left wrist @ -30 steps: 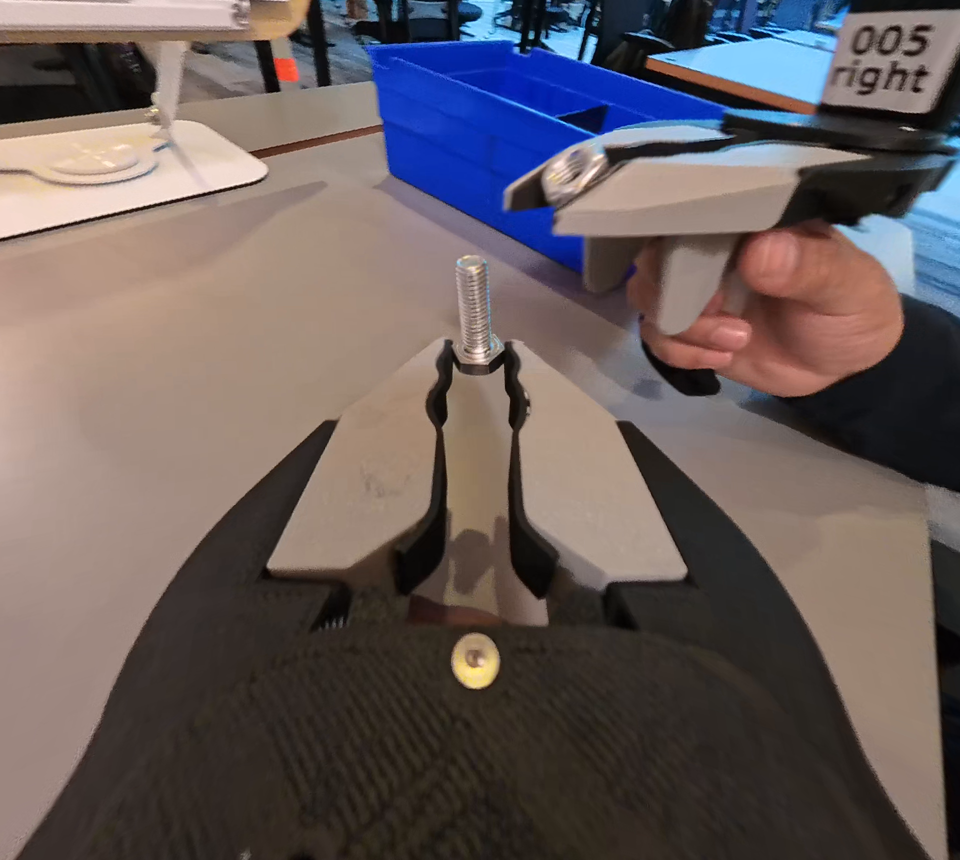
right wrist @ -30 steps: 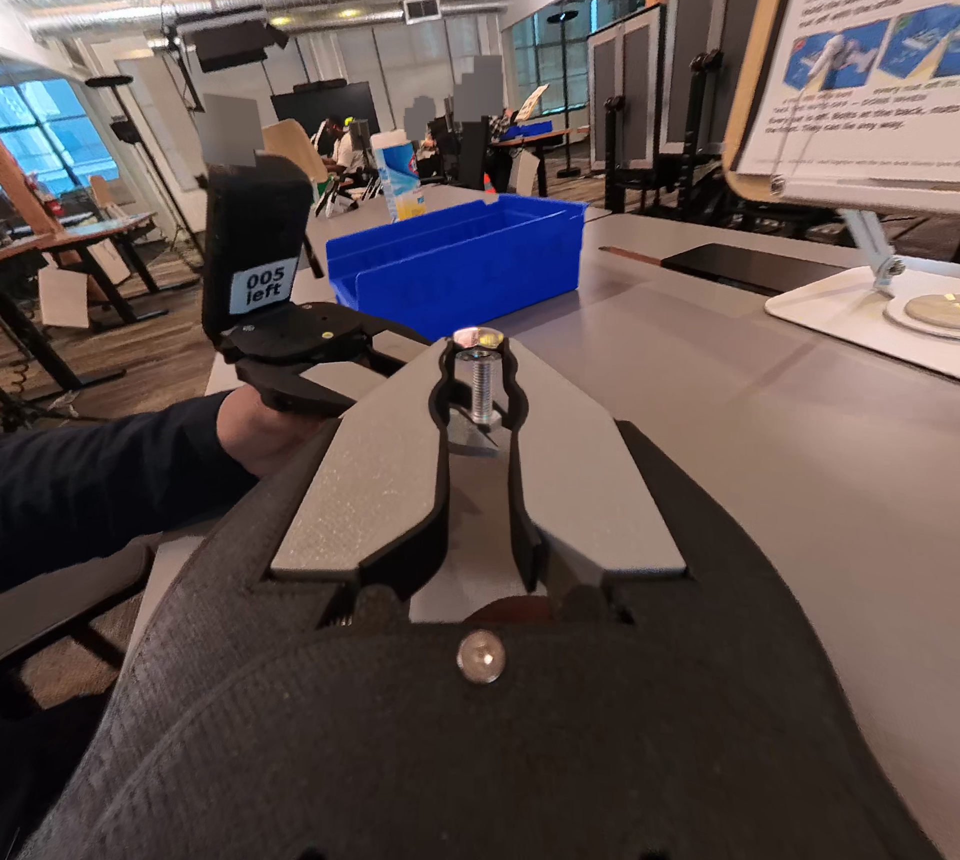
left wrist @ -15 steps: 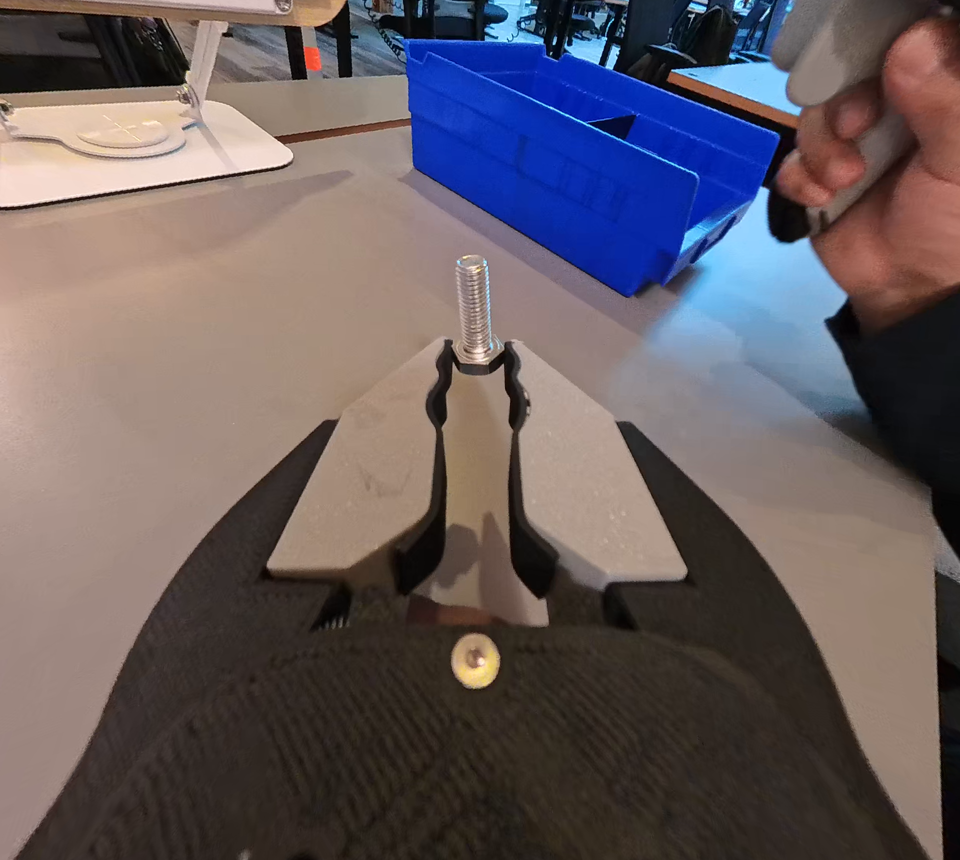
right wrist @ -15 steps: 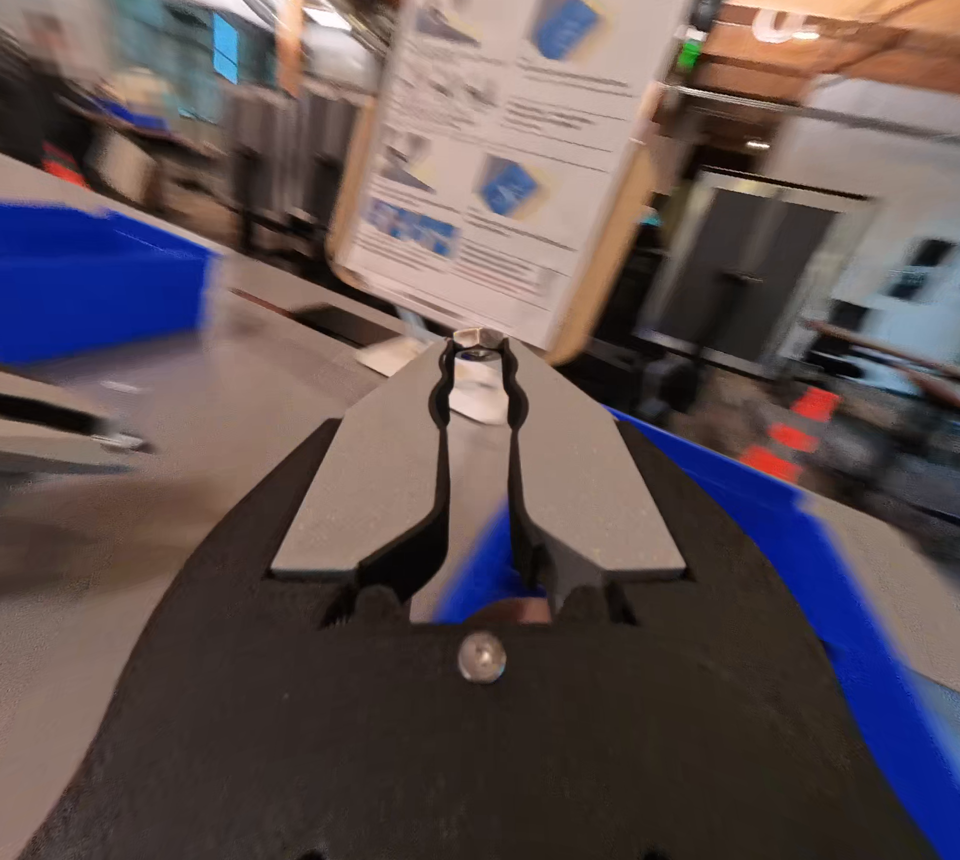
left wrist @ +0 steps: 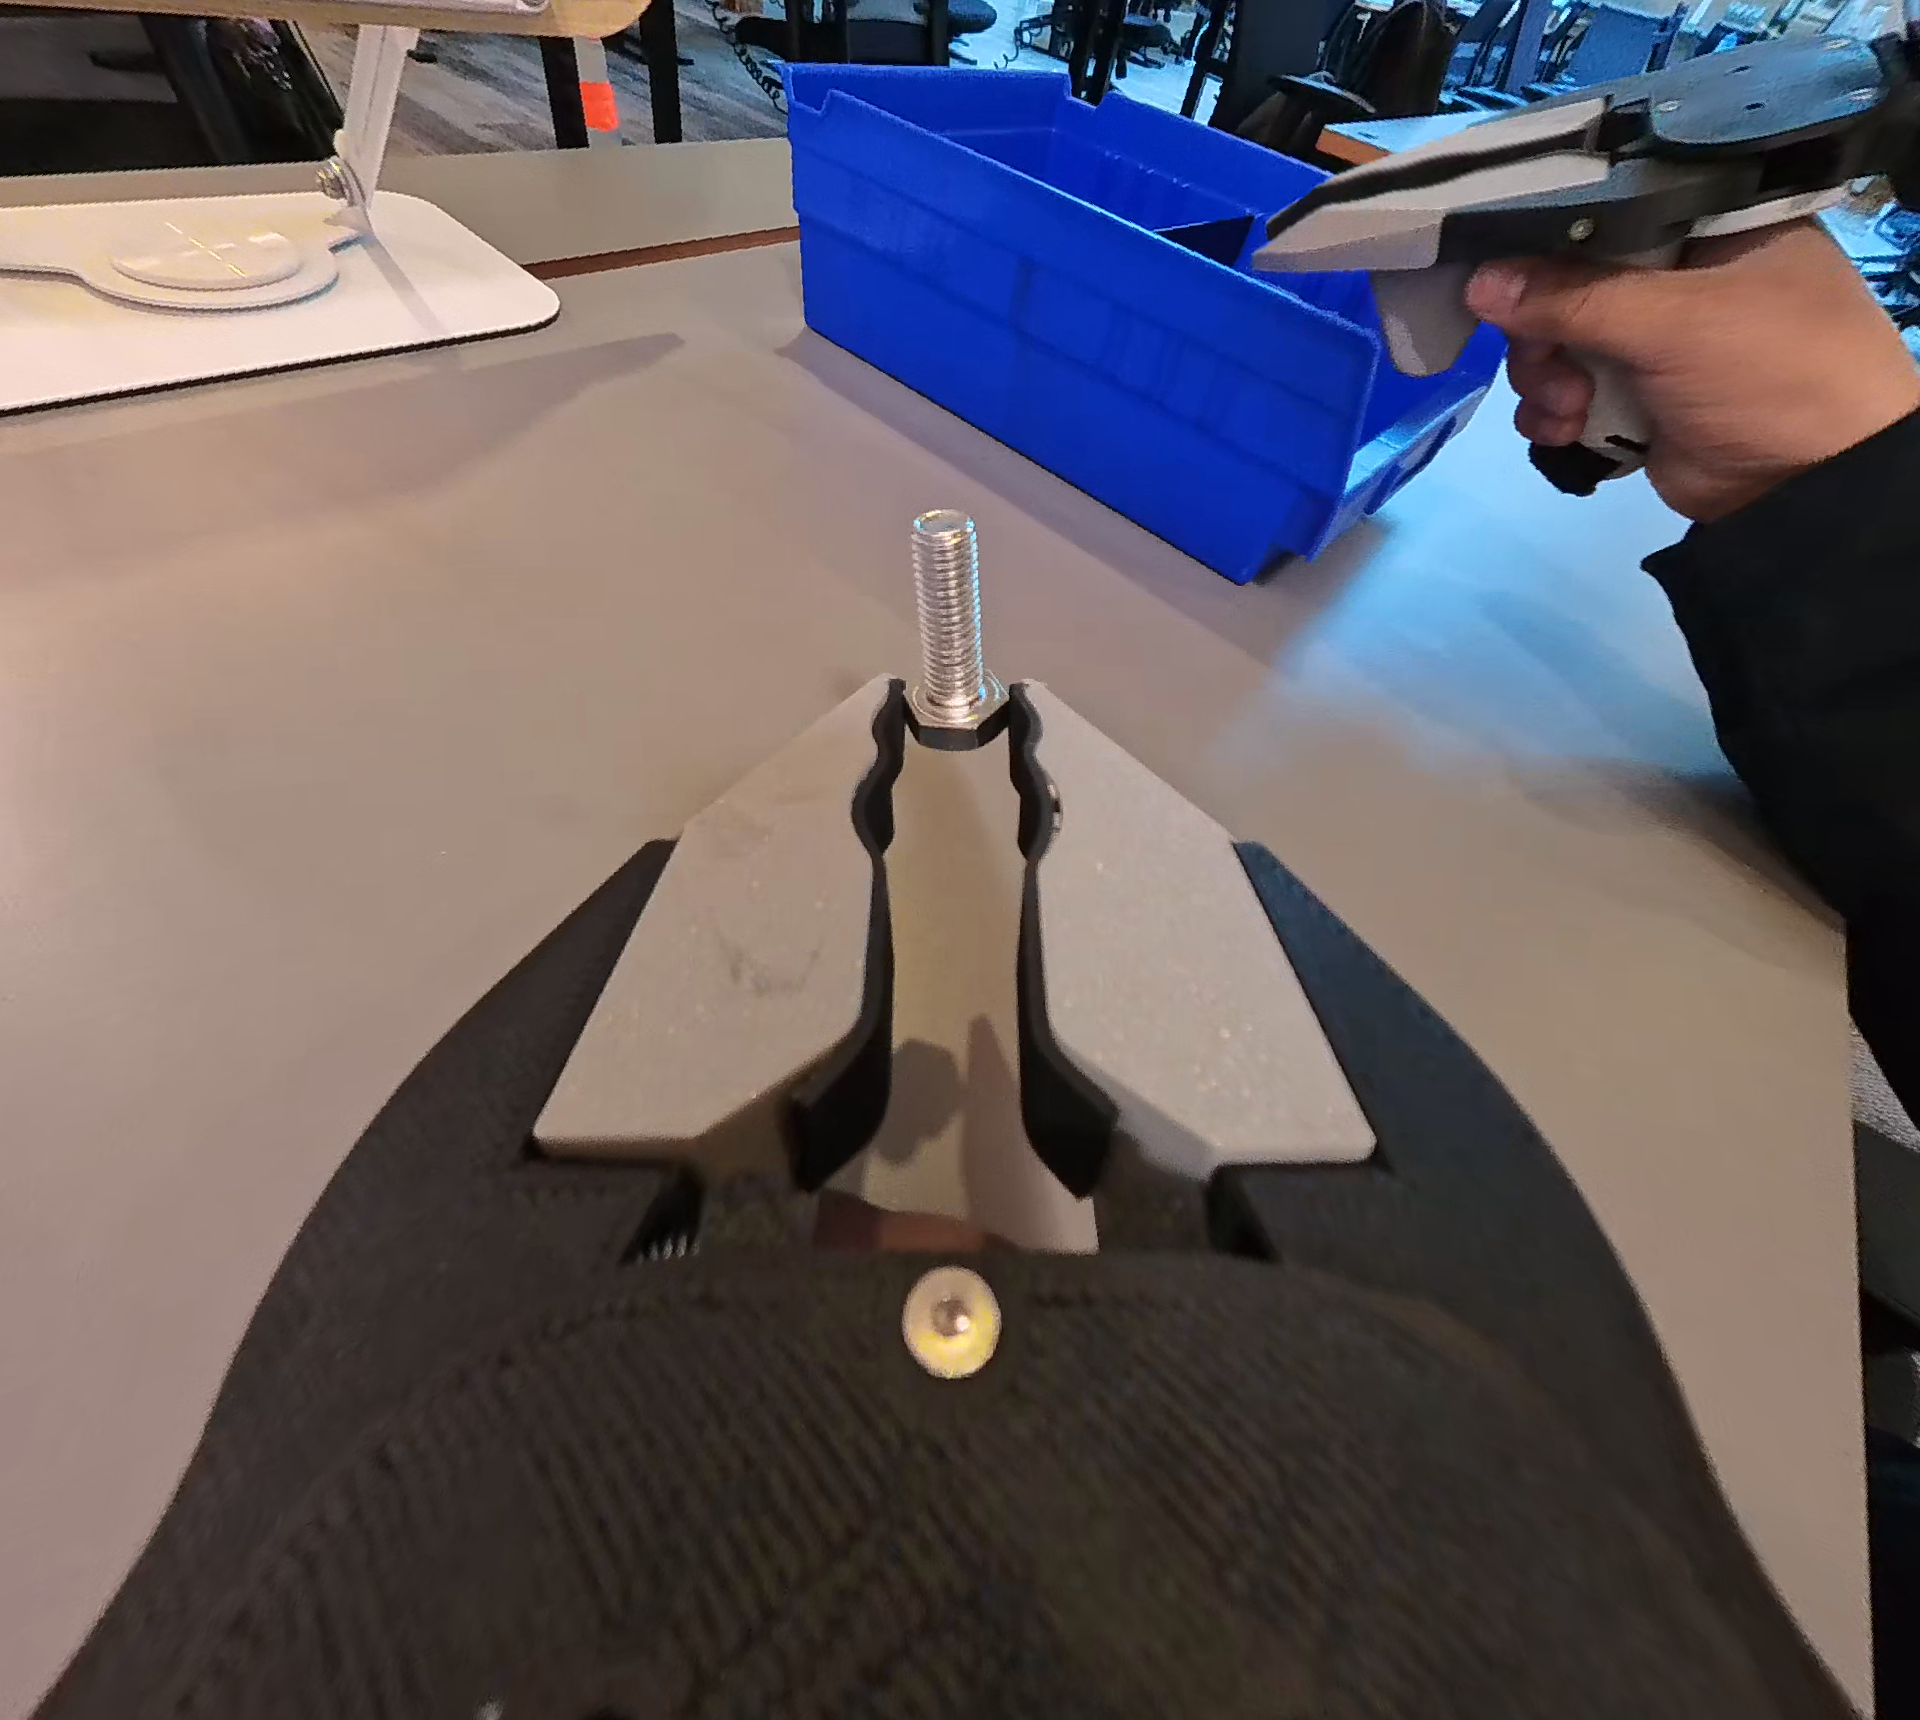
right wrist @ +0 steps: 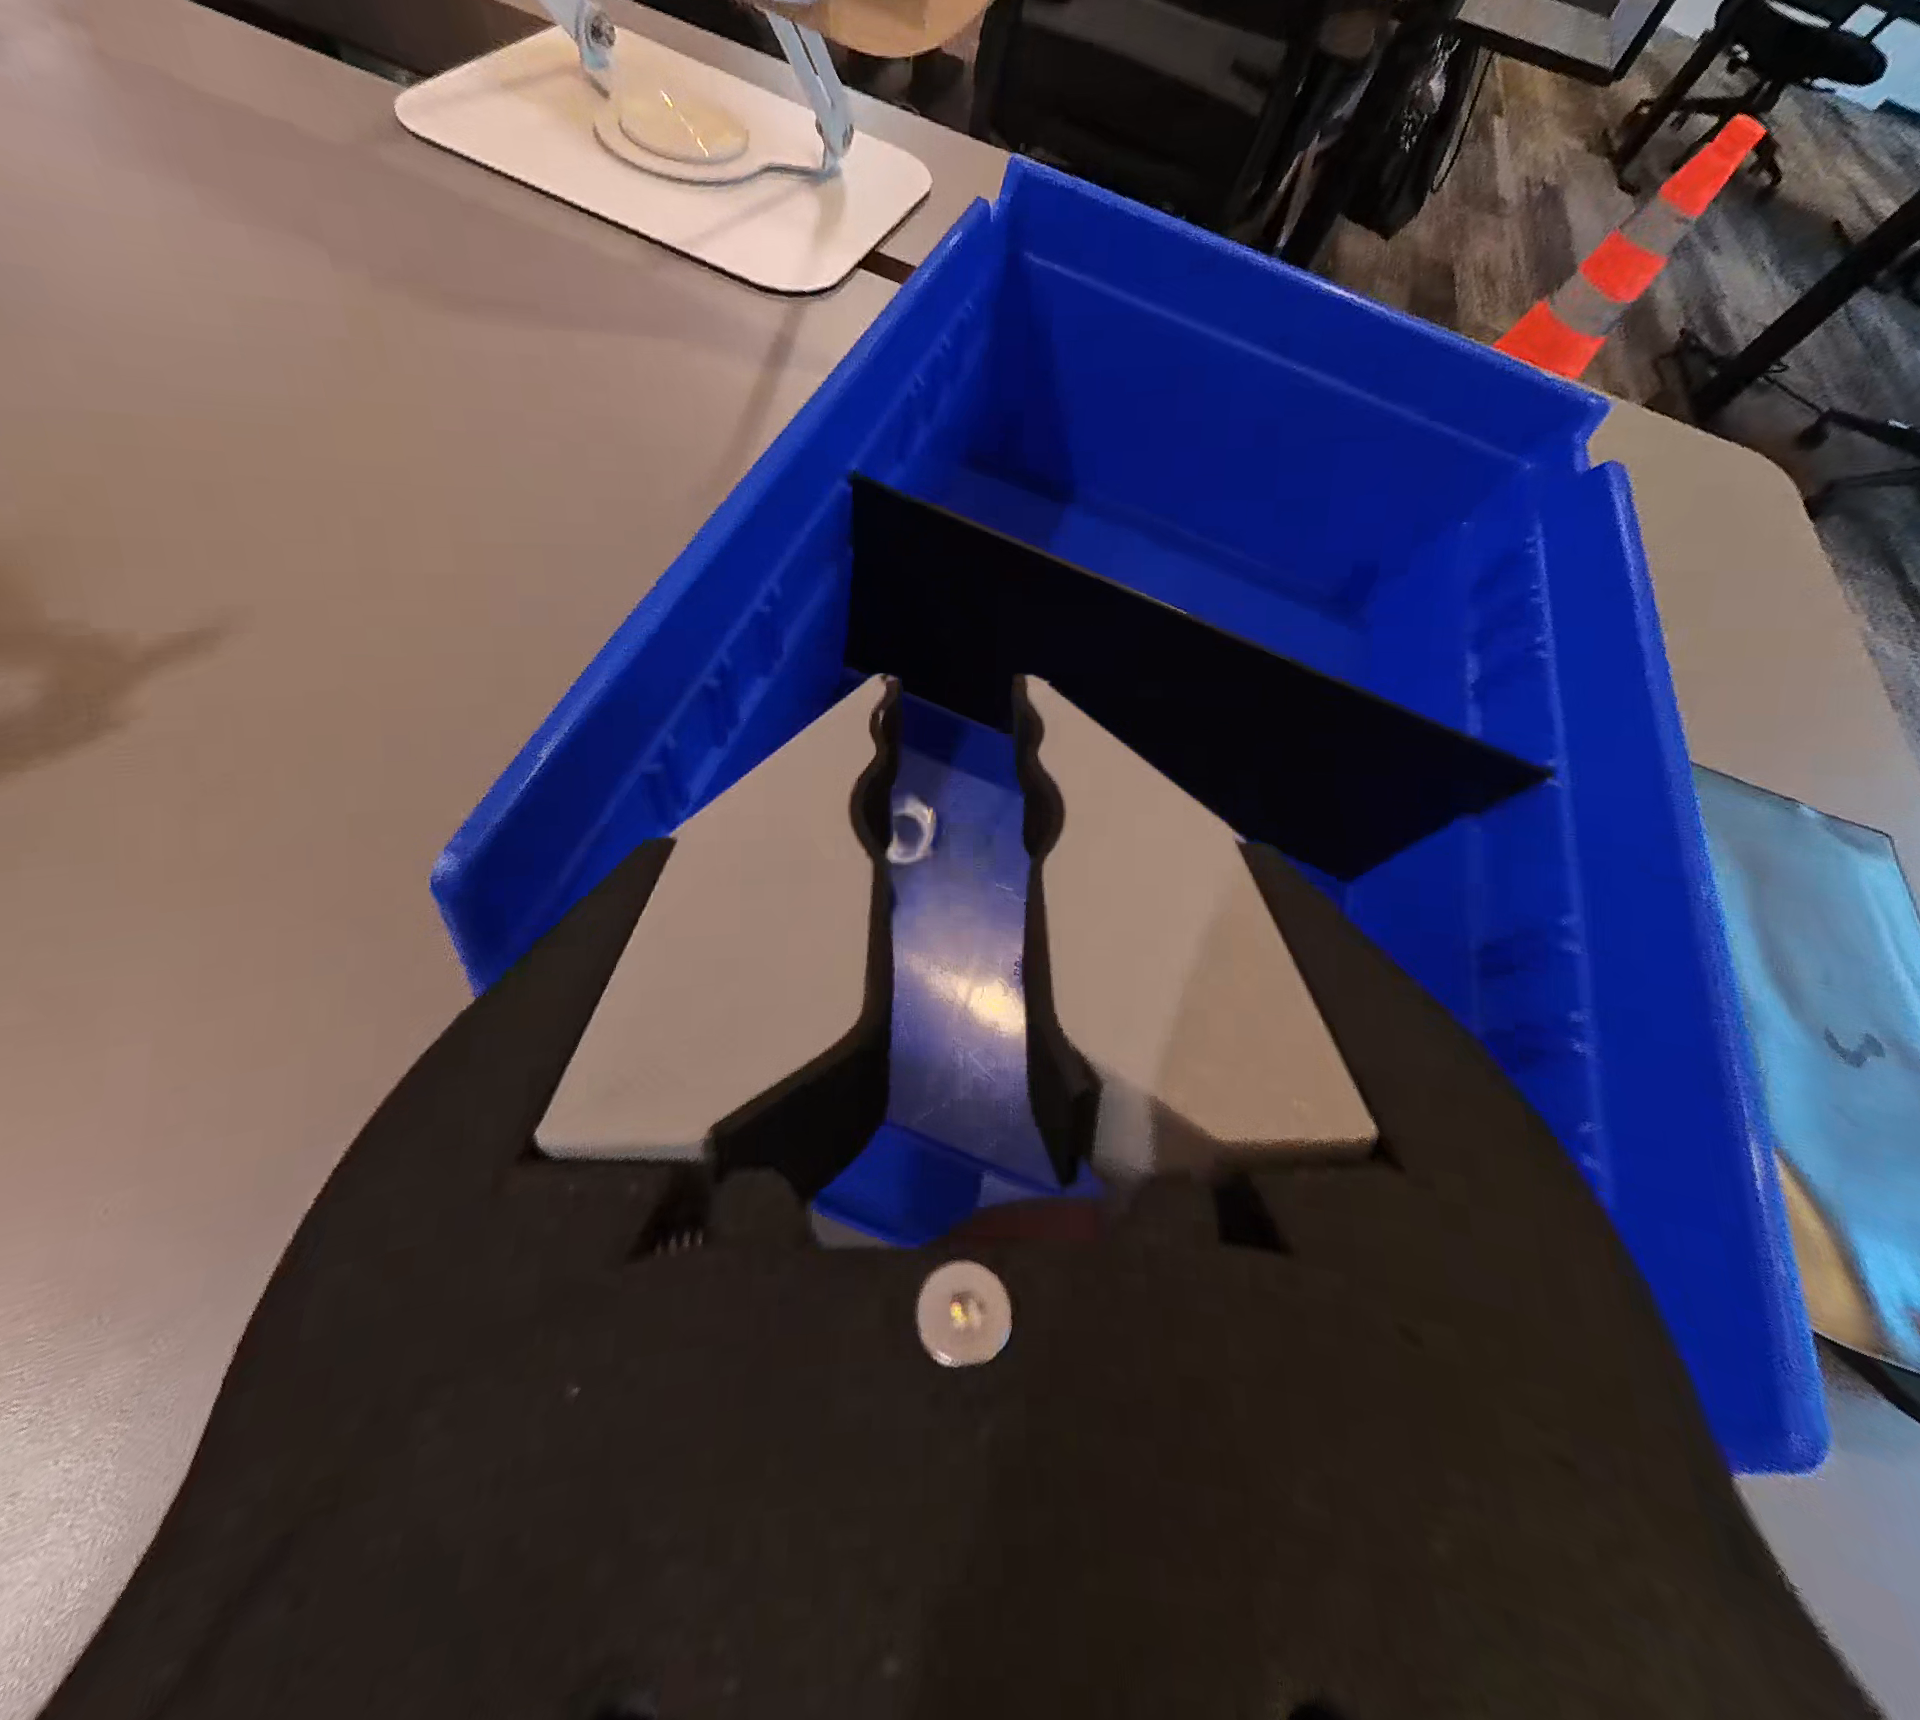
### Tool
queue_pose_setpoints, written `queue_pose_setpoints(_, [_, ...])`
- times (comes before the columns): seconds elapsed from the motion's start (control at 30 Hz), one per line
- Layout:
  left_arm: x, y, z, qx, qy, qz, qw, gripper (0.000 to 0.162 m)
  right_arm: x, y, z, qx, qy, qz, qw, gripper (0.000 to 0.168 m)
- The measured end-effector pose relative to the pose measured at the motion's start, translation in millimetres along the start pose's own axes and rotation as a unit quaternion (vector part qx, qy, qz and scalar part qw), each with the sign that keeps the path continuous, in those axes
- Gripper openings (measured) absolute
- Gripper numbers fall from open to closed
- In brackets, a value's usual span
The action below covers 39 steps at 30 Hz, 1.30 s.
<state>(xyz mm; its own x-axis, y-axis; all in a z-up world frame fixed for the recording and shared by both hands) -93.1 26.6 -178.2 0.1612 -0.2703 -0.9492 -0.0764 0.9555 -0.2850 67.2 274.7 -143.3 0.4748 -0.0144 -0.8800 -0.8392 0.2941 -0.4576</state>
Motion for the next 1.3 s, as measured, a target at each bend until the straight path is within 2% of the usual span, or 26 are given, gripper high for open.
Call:
queue_pose_setpoints(0.1, [0, 0, 0, 0.002, -0.001, 0.000, 1.000, 0.017, -3, -2, 2, 0.004, 0.006, 0.013, 1.000, 0.022])
queue_pose_setpoints(0.17, [0, 0, 1, 0.002, 0.002, 0.001, 1.000, 0.017, -17, -9, -5, -0.023, 0.008, 0.075, 0.997, 0.021])
queue_pose_setpoints(0.3, [-1, 0, 2, 0.005, 0.003, 0.003, 1.000, 0.017, -52, -31, -48, -0.164, -0.004, 0.226, 0.960, 0.016])
queue_pose_setpoints(0.4, [-1, 0, 3, 0.007, 0.006, 0.003, 1.000, 0.017, -64, -37, -93, -0.287, -0.010, 0.271, 0.919, 0.016])
queue_pose_setpoints(0.47, [0, 0, 6, 0.013, 0.013, 0.002, 1.000, 0.017, -66, -32, -125, -0.363, -0.005, 0.263, 0.894, 0.019])
queue_pose_setpoints(0.53, [1, 0, 11, 0.026, 0.025, 0.002, 0.999, 0.017, -62, -22, -153, -0.406, -0.007, 0.228, 0.885, 0.024])
queue_pose_setpoints(0.63, [1, 0, 20, 0.035, 0.055, 0.006, 0.998, 0.017, -52, -4, -179, -0.412, -0.025, 0.177, 0.893, 0.030])
queue_pose_setpoints(0.77, [4, 1, 29, 0.051, 0.081, 0.002, 0.995, 0.017, -38, 11, -207, -0.441, -0.044, 0.128, 0.887, 0.034])
queue_pose_setpoints(0.8, [5, 1, 31, 0.055, 0.086, 0.000, 0.995, 0.017, -35, 14, -212, -0.443, -0.049, 0.117, 0.888, 0.032])
queue_pose_setpoints(0.87, [5, 0, 34, 0.060, 0.095, 0.001, 0.994, 0.017, -31, 20, -218, -0.436, -0.064, 0.103, 0.892, 0.006])
queue_pose_setpoints(0.97, [5, 0, 35, 0.068, 0.091, 0.001, 0.994, 0.018, -33, 19, -216, -0.421, -0.084, 0.119, 0.895, 0.006])
queue_pose_setpoints(1.07, [5, 1, 29, 0.058, 0.067, -0.007, 0.996, 0.013, -51, 5, -196, -0.362, -0.091, 0.197, 0.906, 0.006])
queue_pose_setpoints(1.13, [4, 1, 25, 0.054, 0.049, -0.008, 0.997, 0.014, -66, -8, -171, -0.296, -0.093, 0.254, 0.916, 0.006])
queue_pose_setpoints(1.2, [3, 1, 22, 0.053, 0.035, -0.007, 0.998, 0.014, -80, -16, -135, -0.193, -0.117, 0.279, 0.934, 0.006])
queue_pose_setpoints(1.3, [3, 1, 19, 0.050, 0.025, -0.009, 0.998, 0.014, -93, -11, -76, -0.097, -0.104, 0.240, 0.960, 0.007])
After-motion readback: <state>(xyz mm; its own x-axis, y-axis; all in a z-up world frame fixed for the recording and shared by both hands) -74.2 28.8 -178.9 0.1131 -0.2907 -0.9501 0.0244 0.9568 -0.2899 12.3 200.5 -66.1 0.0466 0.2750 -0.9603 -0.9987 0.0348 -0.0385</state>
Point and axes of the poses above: each gripper's, where its closed fingertips meet, y out along the fingers, x out of its underside, z = x × y across the jaws, the point moved 5 cm from there along -y, back along the fingers, and after that the axes turned 10 degrees about -x, right-handed, at the moved point
